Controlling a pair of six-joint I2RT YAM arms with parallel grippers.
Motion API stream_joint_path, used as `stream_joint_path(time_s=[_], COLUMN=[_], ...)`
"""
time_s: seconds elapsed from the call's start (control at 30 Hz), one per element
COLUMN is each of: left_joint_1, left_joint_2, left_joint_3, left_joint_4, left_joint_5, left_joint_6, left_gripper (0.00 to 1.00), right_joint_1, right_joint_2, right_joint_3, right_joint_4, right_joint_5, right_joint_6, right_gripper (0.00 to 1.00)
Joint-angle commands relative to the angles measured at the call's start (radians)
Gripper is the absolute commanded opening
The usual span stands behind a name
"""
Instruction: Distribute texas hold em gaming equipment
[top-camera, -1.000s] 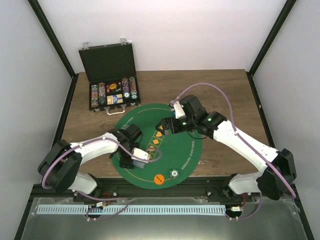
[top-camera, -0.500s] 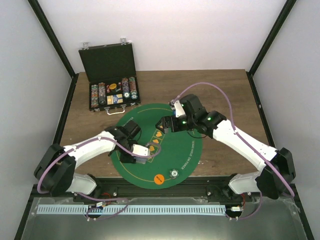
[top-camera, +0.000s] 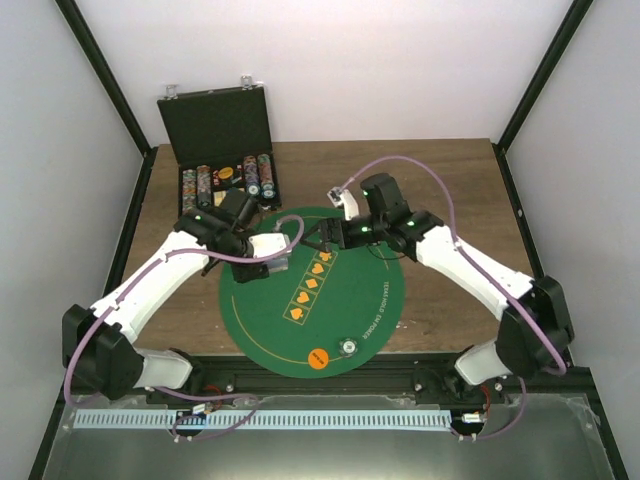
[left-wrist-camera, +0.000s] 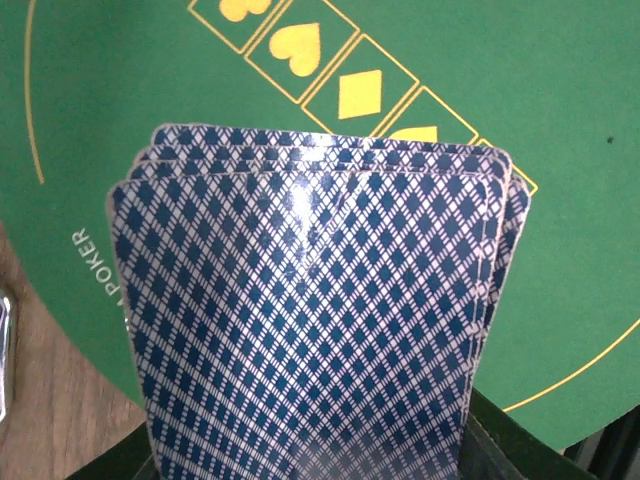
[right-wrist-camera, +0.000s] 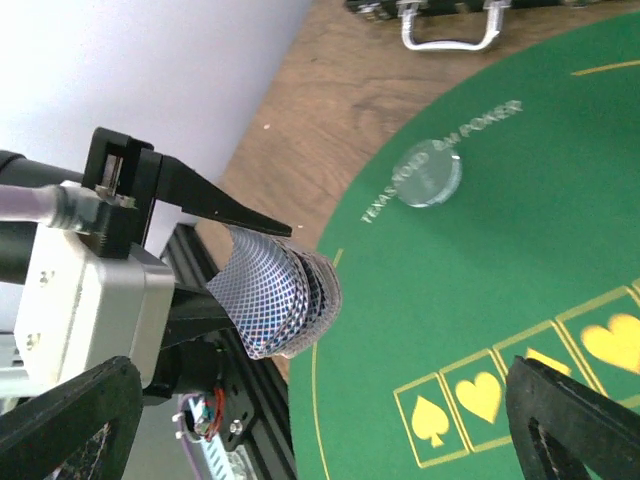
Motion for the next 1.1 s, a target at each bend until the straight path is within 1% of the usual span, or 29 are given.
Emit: stream_joint_path(time_s=[0.0,0.13,0.27,0.37,0.47,0.53,0.7,0.77,0.83,1.07], left_joint_1=[0.018,0.023,0.022,0.025,0.028,0.030,0.030,0.030,0.030,0.031], left_joint_2=[0.006,0.034,0.056,0.069,0.078,0.086,0.103,0.106,0.107,0.108], left_joint_3=[0.069,0.121,0.156,0.179,0.192,0.197,0.204,0.214,0.216,0.200], left_joint_4=[-0.090,-0.106,-0.120,-0.126,-0.123,-0.114,-0.097,-0.101,-0.102,-0.094], left_joint_5=[-0.002,-0.015,-0.025,-0.032,-0.032,-0.028,-0.014,-0.003,0.000,0.000], left_joint_6=[-0.097,-0.128,-0.136,-0.139,-0.145,-0.154,-0.163,-0.163,-0.163,-0.159], left_gripper=[0.42,0.42,0.42,0.42,0.42,0.43,0.43,0.42,0.43,0.43], right_joint_1=[-0.006,-0.005,-0.007,-0.008,-0.007,-0.004,0.013,0.017,0.021,0.034], right_joint_2=[0.110,0.209,0.300,0.361,0.408,0.426,0.460,0.477,0.489,0.527], right_joint_3=[0.076,0.127,0.193,0.224,0.226,0.230,0.233,0.227,0.221,0.239], right_joint_4=[0.133,0.192,0.217,0.227,0.269,0.285,0.331,0.371,0.418,0.461], right_joint_5=[-0.212,-0.314,-0.372,-0.421,-0.485,-0.516,-0.540,-0.557,-0.563,-0.556], right_joint_6=[-0.038,-0.042,-0.045,-0.037,-0.011,-0.007,0.018,0.055,0.095,0.144], right_gripper=[1.00,1.00,1.00,0.95,0.87,0.84,0.83,0.82,0.78,0.66])
